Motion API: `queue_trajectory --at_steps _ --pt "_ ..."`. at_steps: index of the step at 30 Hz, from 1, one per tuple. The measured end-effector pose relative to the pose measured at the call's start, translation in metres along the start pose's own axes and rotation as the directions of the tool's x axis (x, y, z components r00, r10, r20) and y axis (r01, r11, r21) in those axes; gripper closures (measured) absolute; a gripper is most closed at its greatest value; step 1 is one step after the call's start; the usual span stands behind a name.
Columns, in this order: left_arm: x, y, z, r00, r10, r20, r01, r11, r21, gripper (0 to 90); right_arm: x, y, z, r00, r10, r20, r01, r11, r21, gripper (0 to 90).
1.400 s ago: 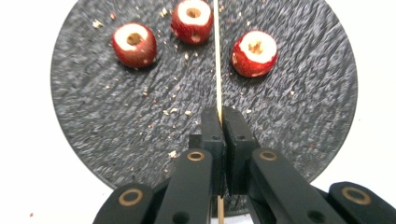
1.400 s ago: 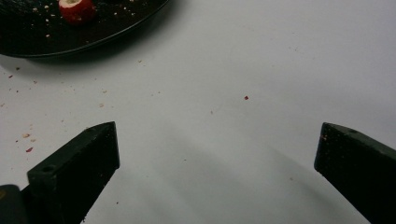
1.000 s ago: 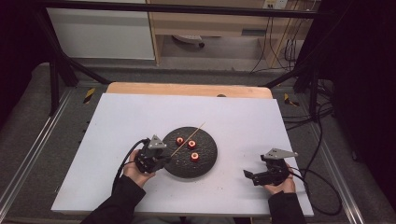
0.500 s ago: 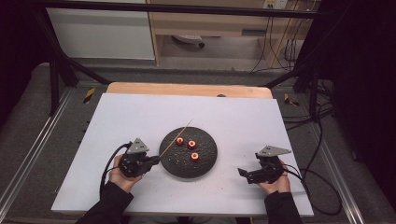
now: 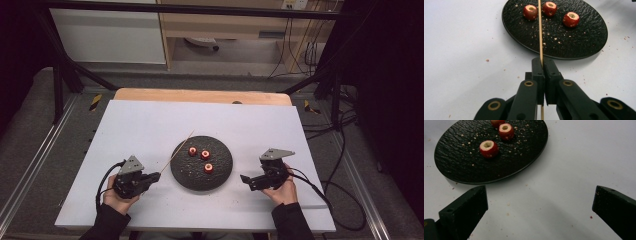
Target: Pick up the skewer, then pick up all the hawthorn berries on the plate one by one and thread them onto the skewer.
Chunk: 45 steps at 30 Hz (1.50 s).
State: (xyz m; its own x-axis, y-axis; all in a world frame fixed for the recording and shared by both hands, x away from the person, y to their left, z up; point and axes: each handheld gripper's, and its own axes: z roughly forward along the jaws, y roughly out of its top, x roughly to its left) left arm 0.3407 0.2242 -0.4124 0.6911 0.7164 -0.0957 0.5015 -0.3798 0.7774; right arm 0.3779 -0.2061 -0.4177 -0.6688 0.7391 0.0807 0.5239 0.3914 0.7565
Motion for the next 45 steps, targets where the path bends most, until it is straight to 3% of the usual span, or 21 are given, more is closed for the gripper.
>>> queue_trajectory --at_steps 21,27,29,32,36,38,40,44,45 --pt "0.008 -0.020 -0.009 0.9995 -0.026 0.020 0.026 0.9988 -0.041 87.6 0.029 0.051 0.036 0.9985 -0.046 -0.028 0.047 0.998 0.039 1.6" --pt "0.010 -0.023 -0.009 0.9996 -0.024 0.017 0.024 0.9991 -0.035 87.5 0.037 0.068 0.052 0.9970 -0.068 -0.037 0.071 0.994 0.089 2.4" --pt "0.010 -0.023 -0.010 0.9996 -0.025 0.017 0.025 0.9990 -0.037 87.5 0.040 0.075 0.060 0.9950 -0.093 -0.038 0.096 0.988 0.120 4.5" --pt "0.010 -0.024 -0.010 0.9996 -0.023 0.015 0.024 0.9991 -0.036 87.5 0.043 0.081 0.065 0.9951 -0.089 -0.042 0.094 0.986 0.141 6.7" --pt "0.010 -0.024 -0.009 0.9997 -0.021 0.013 0.021 0.9994 -0.028 87.5 0.051 0.091 0.075 0.9908 -0.120 -0.063 0.130 0.973 0.193 12.8" --pt "0.010 -0.024 -0.009 0.9997 -0.021 0.012 0.021 0.9993 -0.030 87.5 0.052 0.092 0.077 0.9903 -0.120 -0.069 0.132 0.970 0.204 14.6" --pt "0.010 -0.024 -0.009 0.9998 -0.019 0.010 0.019 0.9994 -0.028 87.5 0.055 0.095 0.080 0.9875 -0.126 -0.094 0.146 0.959 0.243 20.6" --pt "0.010 -0.024 -0.008 0.9998 -0.018 0.010 0.019 0.9995 -0.025 87.5 0.057 0.097 0.084 0.9853 -0.111 -0.130 0.142 0.954 0.263 25.4" --pt "0.010 -0.024 -0.008 0.9998 -0.019 0.009 0.019 0.9995 -0.024 87.5 0.056 0.097 0.088 0.9846 -0.108 -0.138 0.144 0.946 0.290 28.8"
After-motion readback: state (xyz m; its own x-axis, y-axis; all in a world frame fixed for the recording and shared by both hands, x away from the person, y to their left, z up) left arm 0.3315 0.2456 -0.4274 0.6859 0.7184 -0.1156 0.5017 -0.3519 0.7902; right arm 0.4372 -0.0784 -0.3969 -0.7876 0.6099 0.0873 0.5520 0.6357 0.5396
